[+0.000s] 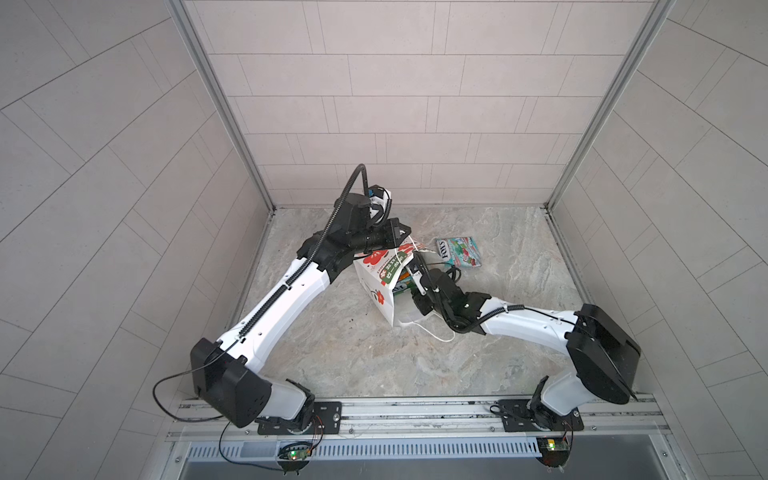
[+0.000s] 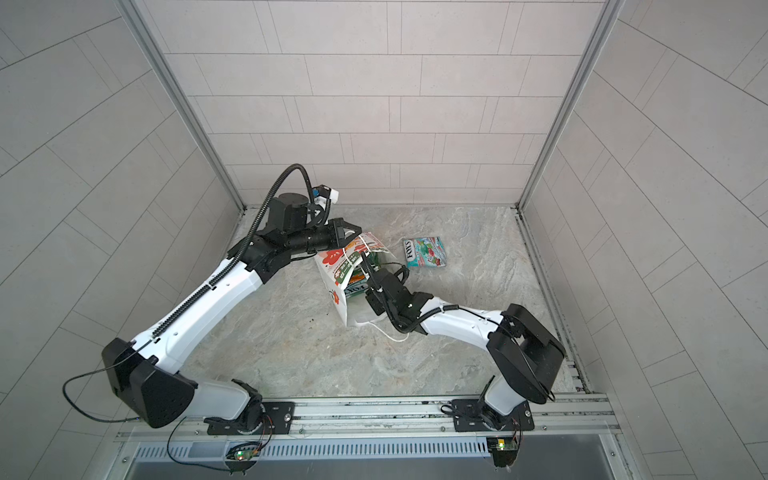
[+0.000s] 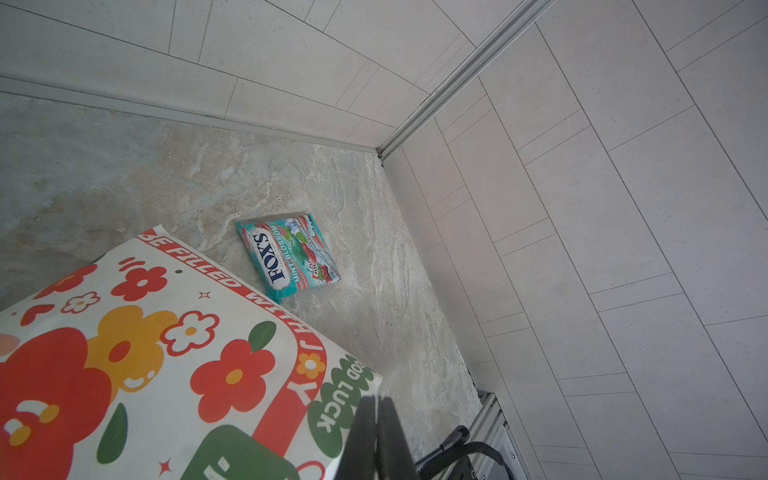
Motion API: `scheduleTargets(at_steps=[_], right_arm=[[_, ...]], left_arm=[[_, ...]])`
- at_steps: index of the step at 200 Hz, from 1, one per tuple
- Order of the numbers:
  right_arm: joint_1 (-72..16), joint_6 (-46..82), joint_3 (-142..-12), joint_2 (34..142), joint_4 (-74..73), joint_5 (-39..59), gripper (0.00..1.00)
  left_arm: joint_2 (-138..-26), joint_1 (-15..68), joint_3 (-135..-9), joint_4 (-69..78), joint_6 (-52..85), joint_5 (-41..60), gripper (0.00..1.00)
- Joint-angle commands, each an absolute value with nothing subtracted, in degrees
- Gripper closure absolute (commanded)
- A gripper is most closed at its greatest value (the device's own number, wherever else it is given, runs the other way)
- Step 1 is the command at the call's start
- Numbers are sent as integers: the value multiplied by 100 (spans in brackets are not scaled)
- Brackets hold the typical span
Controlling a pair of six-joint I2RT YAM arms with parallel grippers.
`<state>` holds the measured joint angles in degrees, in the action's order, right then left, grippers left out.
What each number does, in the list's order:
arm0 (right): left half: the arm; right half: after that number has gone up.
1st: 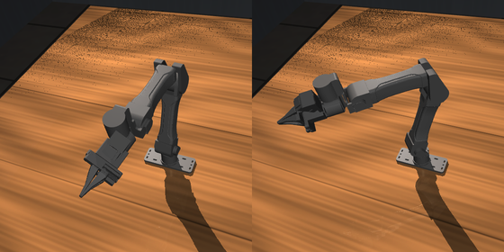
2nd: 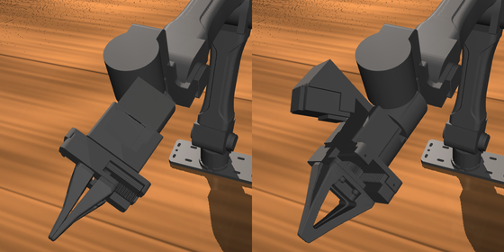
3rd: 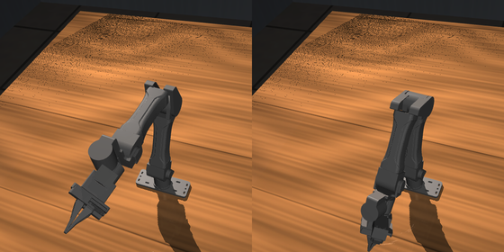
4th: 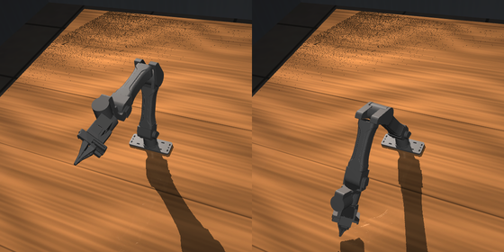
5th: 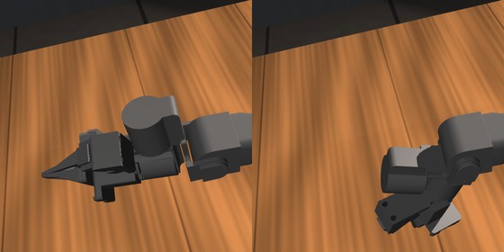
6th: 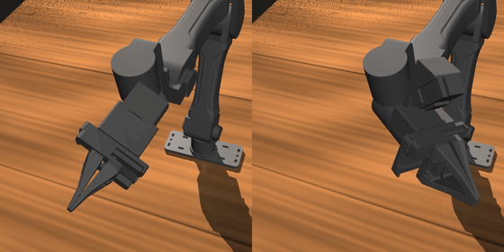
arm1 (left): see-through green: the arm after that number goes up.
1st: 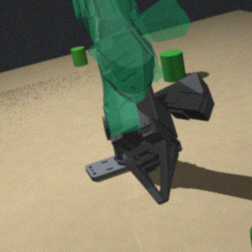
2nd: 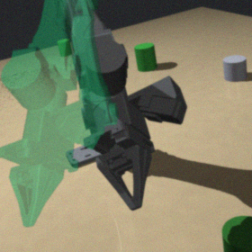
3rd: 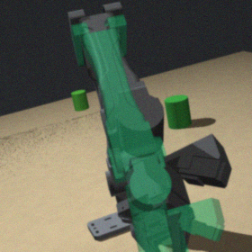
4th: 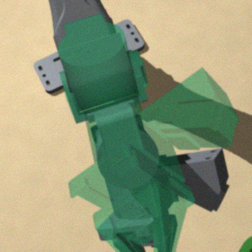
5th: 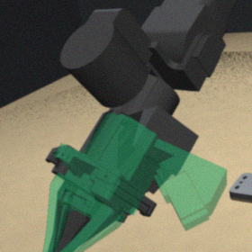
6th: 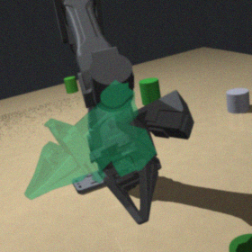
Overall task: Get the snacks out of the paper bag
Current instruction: 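Move the right gripper back into the bag's mouth, then grasp the yellow-green FOX'S Spring Tea packet with the right gripper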
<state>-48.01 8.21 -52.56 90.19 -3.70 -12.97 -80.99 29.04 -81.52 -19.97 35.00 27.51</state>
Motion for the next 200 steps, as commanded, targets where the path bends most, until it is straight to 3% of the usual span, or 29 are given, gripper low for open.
scheduleTargets(at_steps=[1, 78, 170, 200], right_arm=[[-4826, 961, -5423, 9235, -659, -1847, 57], [-4828, 1095, -5732, 9808, -719, -2493, 58], [-4790, 1108, -6191, 10271, -490, -2746, 50], [-4739, 1107, -6319, 10412, -422, -2687, 53]], left_arm=[[-8008, 2929, -8411, -1815, 3498, 2826, 100], [-7998, 2936, -8429, -1839, 3489, 2899, 100], [-7974, 2933, -8411, -1858, 3463, 2947, 100], [-7956, 2936, -8411, -1892, 3446, 2930, 100]])
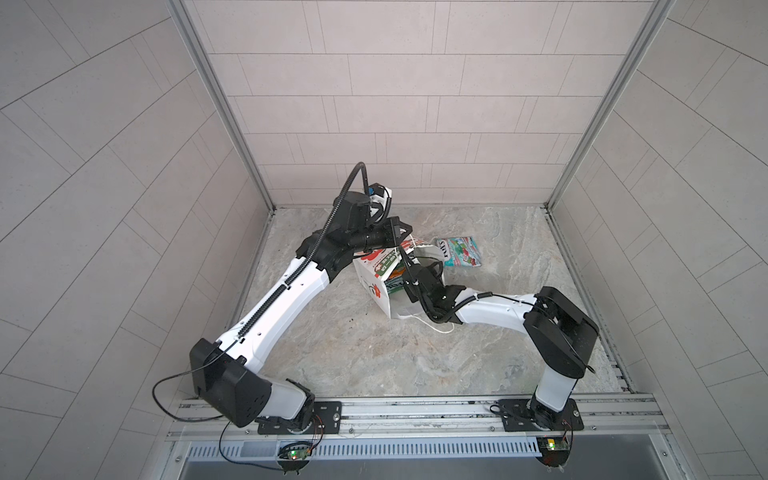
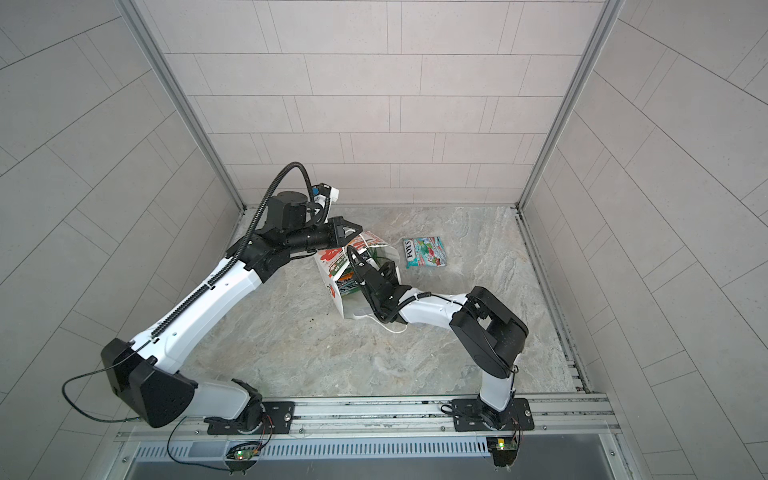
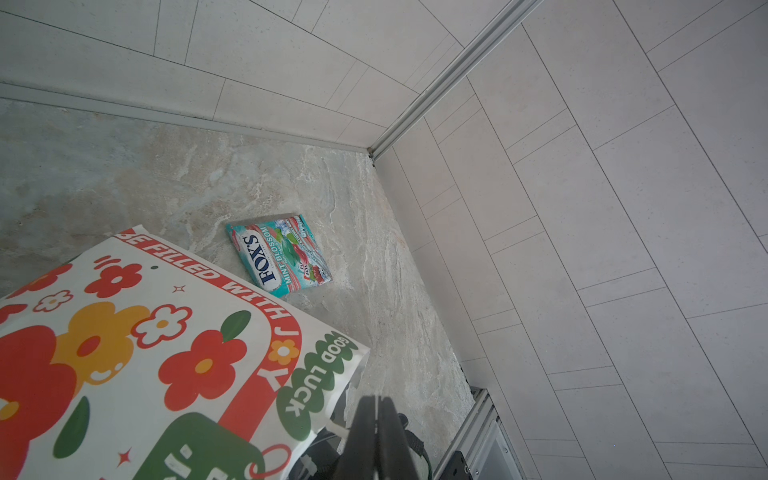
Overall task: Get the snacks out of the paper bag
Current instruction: 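Grasp the yellow-green FOX'S Spring Tea packet with the right gripper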
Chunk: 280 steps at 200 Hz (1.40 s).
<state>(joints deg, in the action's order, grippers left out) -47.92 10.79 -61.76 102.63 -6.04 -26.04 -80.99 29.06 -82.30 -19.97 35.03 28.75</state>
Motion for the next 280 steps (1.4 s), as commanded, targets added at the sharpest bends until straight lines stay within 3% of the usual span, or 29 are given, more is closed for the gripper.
scheduleTargets(at_steps=[1, 33, 82, 280], right_arm=[[-4738, 1112, -6328, 10414, -422, -2684, 54], [-4658, 1100, -6426, 10556, -356, -2472, 62], [-4598, 1022, -6365, 10472, -391, -2007, 100], [-4588, 835, -4333, 7328, -885, -383, 100]], left_arm=[[-7955, 2936, -8411, -1891, 3446, 2933, 100], [-7951, 2936, -8411, -1917, 3428, 2911, 100], [-7928, 2936, -8402, -1953, 3401, 2875, 100], [-7997, 2936, -8297, -1969, 3445, 2606, 100]])
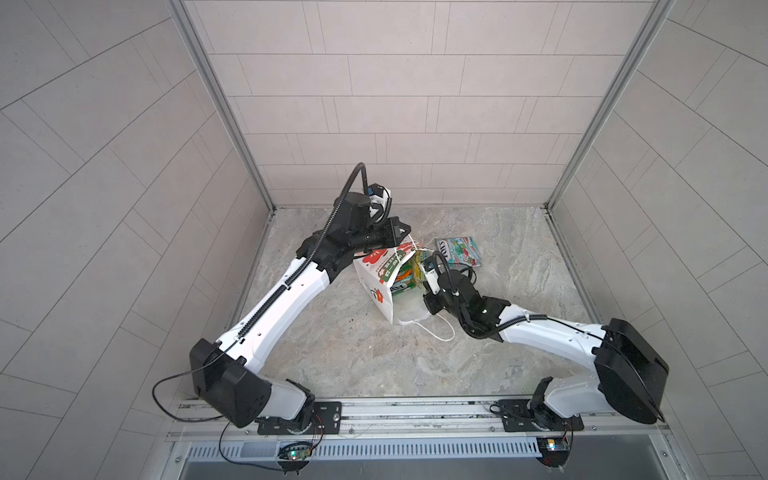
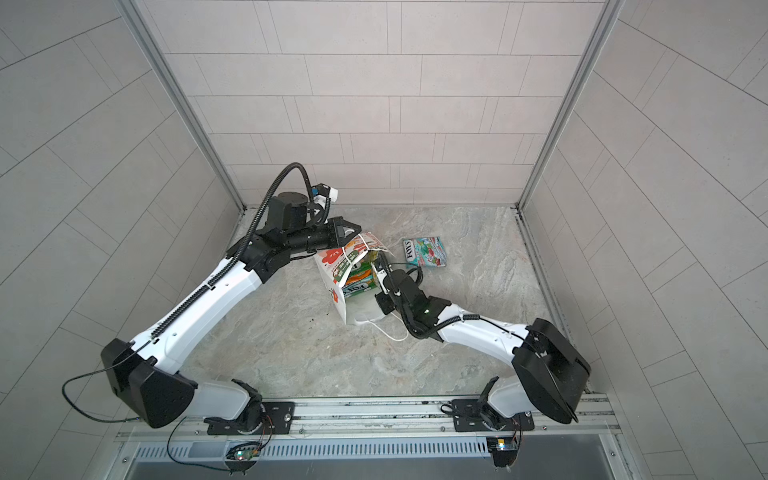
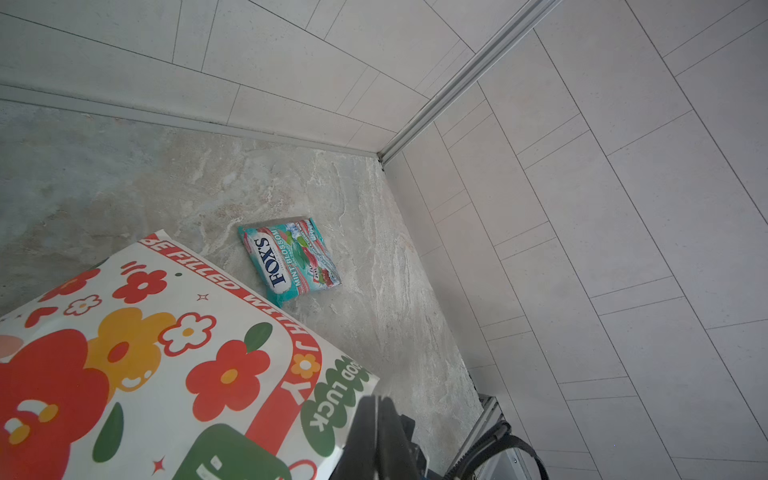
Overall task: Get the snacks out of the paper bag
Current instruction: 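Grasp the yellow-green FOX'S Spring Tea packet with the right gripper, then pull the yellow-green packet out of the bag with the right gripper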
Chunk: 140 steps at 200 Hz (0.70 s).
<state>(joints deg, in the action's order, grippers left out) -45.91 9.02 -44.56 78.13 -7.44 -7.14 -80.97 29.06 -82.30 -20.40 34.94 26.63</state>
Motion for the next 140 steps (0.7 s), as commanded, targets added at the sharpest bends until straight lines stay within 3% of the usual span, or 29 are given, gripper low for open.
scheduleTargets(at_steps=[1, 140], right_arm=[[-4588, 835, -4324, 7312, -882, -376, 100], [-4588, 348, -4566, 5003, 658, 30, 100]], left_arm=[[-7998, 2936, -8297, -1969, 3445, 2604, 100], [-8064, 2952, -8225, -1846, 3562, 2585, 100]])
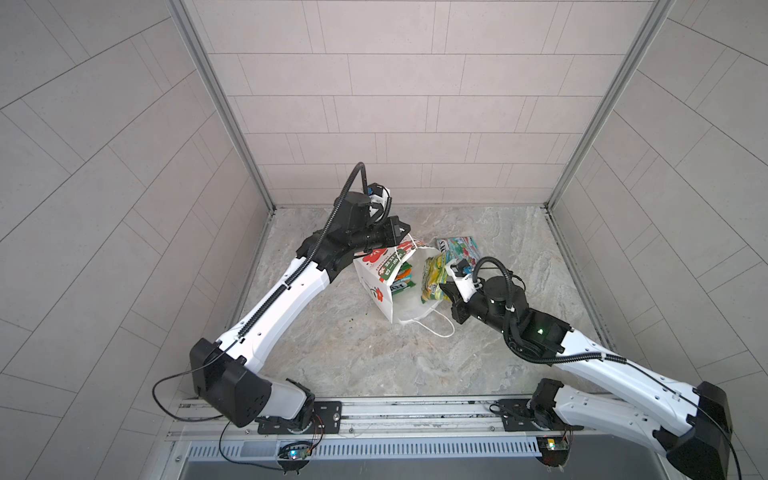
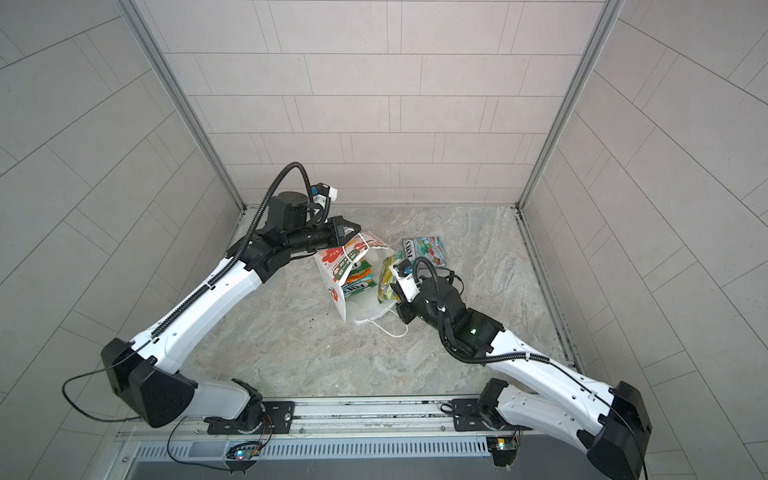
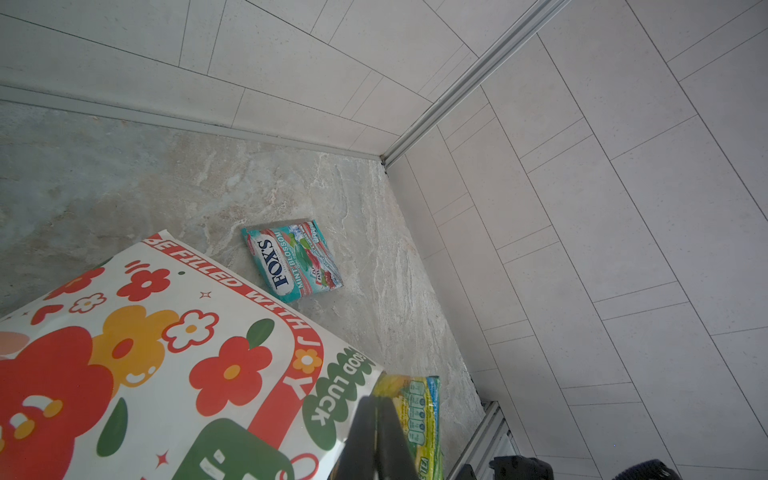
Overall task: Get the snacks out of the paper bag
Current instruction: 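Pull the yellow-green packet out of the bag with the right gripper, then lower the yellow-green packet beside the teal packet and open the right gripper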
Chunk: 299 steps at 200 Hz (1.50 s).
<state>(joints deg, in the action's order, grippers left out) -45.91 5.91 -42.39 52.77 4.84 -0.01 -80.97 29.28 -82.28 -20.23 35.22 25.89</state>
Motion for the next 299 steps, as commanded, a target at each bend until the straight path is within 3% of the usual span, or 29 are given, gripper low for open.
scheduleTargets(at_steps=[1, 51, 145, 176, 209, 299], right_arm=[[-4588, 346, -4577, 4993, 672, 32, 100], [-4588, 212, -5067, 4611, 1187, 25, 100], [-4367, 248, -5684, 4421, 2191, -1072, 100], [-3649, 429, -5721, 4436, 2462, -835, 100], [-2385, 640, -5668, 4649, 2551, 133, 100], [-319, 588, -5603, 6335, 1623, 1827, 100]], left_arm=[[-8066, 2953, -8226, -1846, 3561, 2589, 100], [-8096, 2963, -8218, -1837, 3573, 2607, 100], [-8108, 2979, -8218, -1814, 3571, 2629, 100], [-8095, 2979, -8193, -1793, 3582, 2632, 100], [-8085, 2991, -8172, -1768, 3595, 2645, 100], [-8063, 3027, -8130, -1771, 3634, 2620, 100]])
